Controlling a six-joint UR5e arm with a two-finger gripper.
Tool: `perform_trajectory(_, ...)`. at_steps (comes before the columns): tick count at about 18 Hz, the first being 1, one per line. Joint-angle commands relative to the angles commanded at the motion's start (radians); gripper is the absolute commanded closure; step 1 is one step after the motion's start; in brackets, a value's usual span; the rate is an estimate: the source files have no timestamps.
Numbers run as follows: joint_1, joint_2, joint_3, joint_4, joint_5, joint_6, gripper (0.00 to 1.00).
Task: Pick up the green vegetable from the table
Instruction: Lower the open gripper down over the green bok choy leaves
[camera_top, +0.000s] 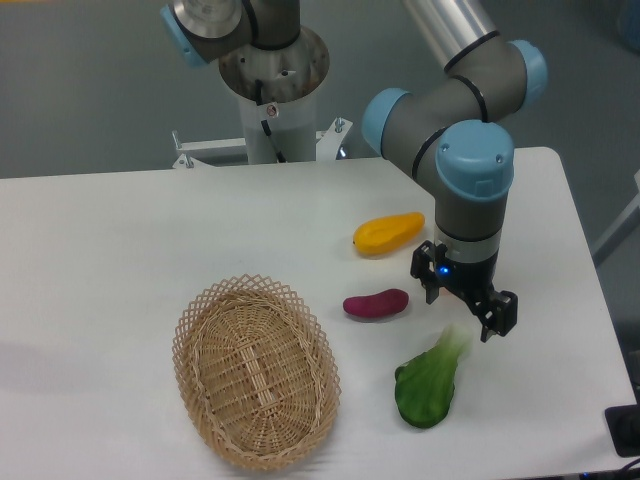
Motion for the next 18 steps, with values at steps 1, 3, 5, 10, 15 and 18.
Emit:
perform_trajectory(1,0.000,-0.002,-0.002,0.002,0.000,0.000,0.00)
perform_trajectory(3,-0.002,-0.006,-0.003,0.002,0.003,0.000,0.00)
perform_trajectory(5,-0.002,-0.009,-0.003,0.002,-0.001,-0.003,0.00)
perform_trajectory(10,-0.002,-0.057,-0.006,0.003,0.005,-0.080,0.00)
perform_trajectory(15,0.002,-0.115,-0.024,0.067,0.020,-0.124,0.00)
perform_trajectory(18,0.002,-0.143,-0.029,0.087,0.041,-0.124,0.00)
